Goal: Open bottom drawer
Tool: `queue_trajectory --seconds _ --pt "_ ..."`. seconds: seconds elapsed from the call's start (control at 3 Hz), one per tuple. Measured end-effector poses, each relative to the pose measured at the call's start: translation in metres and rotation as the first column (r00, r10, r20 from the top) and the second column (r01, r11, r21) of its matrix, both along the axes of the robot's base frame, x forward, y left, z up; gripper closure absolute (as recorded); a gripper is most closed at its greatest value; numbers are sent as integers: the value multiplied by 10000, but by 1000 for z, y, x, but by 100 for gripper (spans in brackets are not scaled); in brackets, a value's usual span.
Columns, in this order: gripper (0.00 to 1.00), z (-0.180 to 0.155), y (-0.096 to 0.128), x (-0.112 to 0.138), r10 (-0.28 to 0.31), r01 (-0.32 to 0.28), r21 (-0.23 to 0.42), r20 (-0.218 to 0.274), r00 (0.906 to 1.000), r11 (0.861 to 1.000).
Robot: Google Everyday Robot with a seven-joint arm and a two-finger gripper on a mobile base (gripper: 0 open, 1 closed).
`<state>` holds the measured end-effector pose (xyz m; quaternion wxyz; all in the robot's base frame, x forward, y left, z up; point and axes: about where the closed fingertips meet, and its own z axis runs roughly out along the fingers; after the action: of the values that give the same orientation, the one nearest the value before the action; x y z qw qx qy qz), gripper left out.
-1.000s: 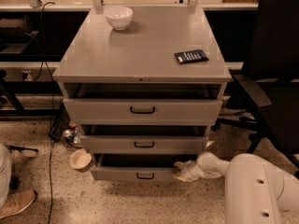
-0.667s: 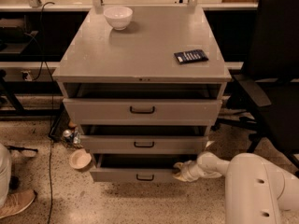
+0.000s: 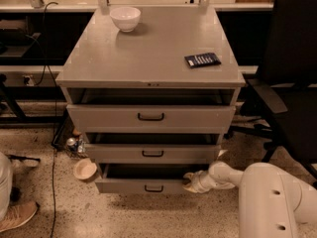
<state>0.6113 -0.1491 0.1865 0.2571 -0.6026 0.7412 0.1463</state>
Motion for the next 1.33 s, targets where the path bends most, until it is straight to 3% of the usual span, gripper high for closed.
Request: queue_trajectory --seconds 1.0,1.33 --pt "13 -1 2 -1 17 -17 13 -24 10000 10000" --pt "0 -3 4 -4 77 -77 -45 -46 10000 10000"
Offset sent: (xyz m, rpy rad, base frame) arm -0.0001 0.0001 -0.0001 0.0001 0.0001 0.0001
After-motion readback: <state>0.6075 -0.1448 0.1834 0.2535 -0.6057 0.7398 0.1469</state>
